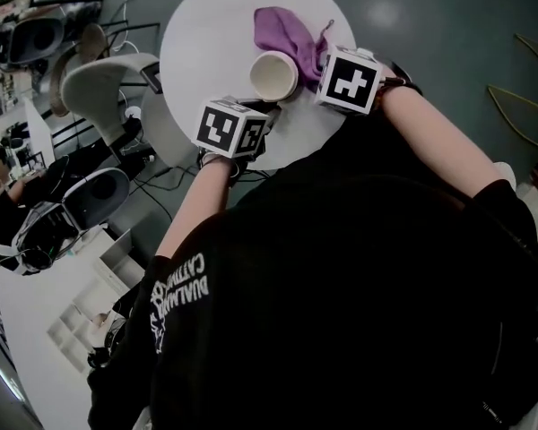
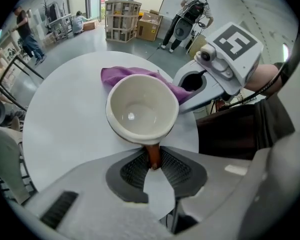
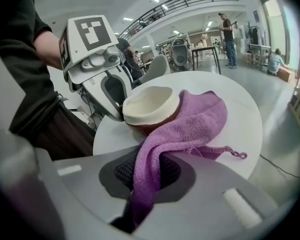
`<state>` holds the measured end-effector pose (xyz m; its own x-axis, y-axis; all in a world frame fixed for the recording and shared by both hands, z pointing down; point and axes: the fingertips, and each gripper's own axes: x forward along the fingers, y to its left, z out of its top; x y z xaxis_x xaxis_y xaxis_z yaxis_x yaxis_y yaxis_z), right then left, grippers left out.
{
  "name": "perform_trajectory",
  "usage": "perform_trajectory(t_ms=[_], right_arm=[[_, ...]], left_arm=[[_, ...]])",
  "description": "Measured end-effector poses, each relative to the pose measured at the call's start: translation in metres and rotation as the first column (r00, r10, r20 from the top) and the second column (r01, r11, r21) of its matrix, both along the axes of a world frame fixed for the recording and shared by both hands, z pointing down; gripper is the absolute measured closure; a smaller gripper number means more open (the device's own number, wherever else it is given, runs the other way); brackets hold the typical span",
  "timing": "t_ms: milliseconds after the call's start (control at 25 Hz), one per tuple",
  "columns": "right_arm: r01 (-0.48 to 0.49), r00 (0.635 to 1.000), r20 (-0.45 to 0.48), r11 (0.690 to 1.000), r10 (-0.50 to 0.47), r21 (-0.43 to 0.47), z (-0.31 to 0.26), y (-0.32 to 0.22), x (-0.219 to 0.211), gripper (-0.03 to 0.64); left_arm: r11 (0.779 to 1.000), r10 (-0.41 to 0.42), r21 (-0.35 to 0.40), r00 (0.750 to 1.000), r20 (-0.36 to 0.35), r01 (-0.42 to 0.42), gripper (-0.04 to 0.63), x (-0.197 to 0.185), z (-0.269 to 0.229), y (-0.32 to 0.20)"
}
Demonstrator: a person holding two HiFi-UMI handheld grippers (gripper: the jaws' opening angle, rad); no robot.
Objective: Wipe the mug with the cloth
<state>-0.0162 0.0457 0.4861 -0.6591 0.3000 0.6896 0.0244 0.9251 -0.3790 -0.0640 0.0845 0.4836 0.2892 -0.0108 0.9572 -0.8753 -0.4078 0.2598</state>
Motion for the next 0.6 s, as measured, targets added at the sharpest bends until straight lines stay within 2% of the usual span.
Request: perform_trajectory(t_ms=[400, 600], right_arm=[[-0.167, 0.986, -0.005, 0.985, 0.168, 0.037, 0.001, 0.01, -0.004, 0.578], [-0.235, 0.972, -0.001, 0.972, 0.235, 0.0, 0.0, 0.023, -0.011, 0.58]], left_arm=[[0.999, 0.044, 0.013, 0.999, -0.032, -0.044, 0.523, -0.003, -0.003, 0.005], [0.999, 0.047, 0.027, 0.998, -0.046, -0.046, 0.525, -0.004, -0.002, 0.006]])
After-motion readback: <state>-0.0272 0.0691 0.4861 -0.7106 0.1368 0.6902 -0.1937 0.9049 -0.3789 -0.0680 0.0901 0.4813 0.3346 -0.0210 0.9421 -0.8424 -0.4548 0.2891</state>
